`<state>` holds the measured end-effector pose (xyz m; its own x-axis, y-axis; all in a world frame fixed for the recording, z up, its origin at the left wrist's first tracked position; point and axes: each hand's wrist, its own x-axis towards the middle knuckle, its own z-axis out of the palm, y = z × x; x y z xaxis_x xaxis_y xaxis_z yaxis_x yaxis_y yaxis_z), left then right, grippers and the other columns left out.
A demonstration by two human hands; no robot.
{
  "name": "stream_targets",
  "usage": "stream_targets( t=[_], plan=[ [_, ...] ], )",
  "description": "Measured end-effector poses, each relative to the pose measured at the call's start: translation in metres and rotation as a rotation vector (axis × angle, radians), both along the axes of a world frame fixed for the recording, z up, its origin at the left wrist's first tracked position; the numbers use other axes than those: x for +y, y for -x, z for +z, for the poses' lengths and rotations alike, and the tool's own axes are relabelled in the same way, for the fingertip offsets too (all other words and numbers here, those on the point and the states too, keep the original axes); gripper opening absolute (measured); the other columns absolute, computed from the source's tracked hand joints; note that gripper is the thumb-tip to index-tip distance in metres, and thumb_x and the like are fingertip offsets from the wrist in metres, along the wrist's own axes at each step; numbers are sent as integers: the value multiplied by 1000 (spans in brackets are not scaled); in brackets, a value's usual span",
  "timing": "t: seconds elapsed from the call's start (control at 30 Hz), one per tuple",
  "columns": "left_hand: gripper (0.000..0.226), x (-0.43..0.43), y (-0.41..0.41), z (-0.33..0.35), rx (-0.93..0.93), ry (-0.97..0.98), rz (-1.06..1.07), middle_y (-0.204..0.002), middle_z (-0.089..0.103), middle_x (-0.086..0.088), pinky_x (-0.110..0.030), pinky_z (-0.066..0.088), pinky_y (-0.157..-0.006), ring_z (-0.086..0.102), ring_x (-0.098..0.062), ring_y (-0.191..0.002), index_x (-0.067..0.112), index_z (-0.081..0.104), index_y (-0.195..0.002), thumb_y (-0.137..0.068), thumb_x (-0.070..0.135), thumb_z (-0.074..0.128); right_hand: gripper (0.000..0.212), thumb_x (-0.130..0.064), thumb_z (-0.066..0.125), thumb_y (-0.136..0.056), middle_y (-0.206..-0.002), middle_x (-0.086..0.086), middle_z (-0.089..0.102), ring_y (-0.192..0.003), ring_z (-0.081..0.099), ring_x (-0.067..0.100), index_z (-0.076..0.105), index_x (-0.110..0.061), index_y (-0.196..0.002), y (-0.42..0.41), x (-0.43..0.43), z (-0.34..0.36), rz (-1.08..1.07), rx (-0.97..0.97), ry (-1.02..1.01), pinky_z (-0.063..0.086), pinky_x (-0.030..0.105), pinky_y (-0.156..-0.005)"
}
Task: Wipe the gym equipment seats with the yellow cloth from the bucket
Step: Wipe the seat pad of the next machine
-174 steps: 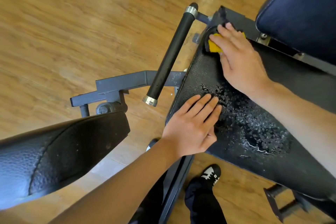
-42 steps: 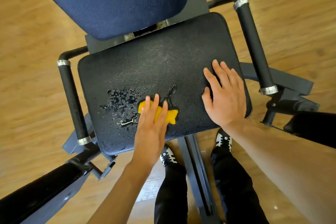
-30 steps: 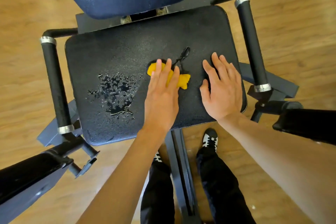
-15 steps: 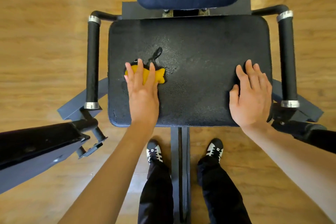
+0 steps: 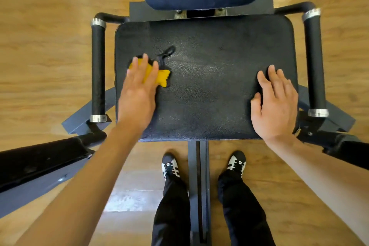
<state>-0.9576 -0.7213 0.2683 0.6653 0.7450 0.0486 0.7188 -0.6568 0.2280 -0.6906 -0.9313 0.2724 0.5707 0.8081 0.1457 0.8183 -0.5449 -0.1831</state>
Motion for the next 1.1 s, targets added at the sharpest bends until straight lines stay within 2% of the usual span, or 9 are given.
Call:
stream_targets(
  t=[0.1,0.17,0.27,0.4,0.57,0.73,0.87,0.97,1.1],
  plan=[
    [52,31,34,16,38,110,82,-167,19,-21,-49,10,-128,12,-39,-156,5,30,-159,-108,12,41,48,-23,39,-102,-159,12,37,-149,29,32,44,-10,-148,0,1,1,1,7,9,23,48,-122],
    [51,22,21,19,-1,109,133,-168,17,-19,-50,13,-127,10,-38,-157,8,31,-159,-109,18,37,48,-23,40,-102,-159,12,36,-149,29,32,44,-10,-148,0,2,1,1,11,14,23,49,-122],
    [49,-2,-20,9,-40,48,164,-166,23,-21,-49,8,-128,10,-43,-156,4,34,-157,-109,13,40,49,-23,40,-101,-159,12,36,-149,29,31,44,-10,-148,1,1,2,-10,12,26,23,49,-122],
    [54,-40,-108,-2,-110,-25,-101,-162,34,-21,-49,11,-128,19,-43,-154,4,39,-154,-102,8,52,49,-23,40,-101,-159,11,36,-149,29,30,44,-11,-148,1,3,1,-14,4,36,22,47,-122],
    [57,-78,-186,-1,-192,49,-360,-161,38,-16,-44,13,-126,22,-36,-154,5,44,-152,-97,3,60,43,-20,42,-98,-158,12,38,-149,30,30,53,-7,-138,-1,2,-2,-13,-9,12,26,49,-120],
    [54,-56,-112,-3,-152,64,-360,-160,41,-12,-46,25,-126,28,-33,-154,8,47,-151,-98,3,58,50,-24,39,-99,-159,10,36,-149,30,30,46,-12,-147,-1,2,1,-15,-1,45,25,49,-121],
    [48,-26,-12,6,-81,82,-179,-160,39,-16,-50,30,-123,27,-36,-153,4,47,-150,-103,5,51,50,-23,39,-100,-159,12,36,-149,29,31,45,-10,-148,-1,1,5,-12,16,51,24,49,-121],
    [48,-16,23,16,-55,158,-83,-163,34,-16,-53,29,-123,21,-36,-155,4,45,-151,-104,3,52,50,-23,40,-100,-159,13,36,-149,29,32,44,-10,-148,-1,3,6,-6,24,59,23,49,-122],
    [48,-7,-8,19,-88,175,71,-163,33,-17,-38,16,-128,18,-37,-155,5,47,-150,-103,5,56,50,-23,41,-99,-158,14,36,-148,30,32,46,-9,-147,0,5,5,-10,29,43,23,49,-121]
  ],
)
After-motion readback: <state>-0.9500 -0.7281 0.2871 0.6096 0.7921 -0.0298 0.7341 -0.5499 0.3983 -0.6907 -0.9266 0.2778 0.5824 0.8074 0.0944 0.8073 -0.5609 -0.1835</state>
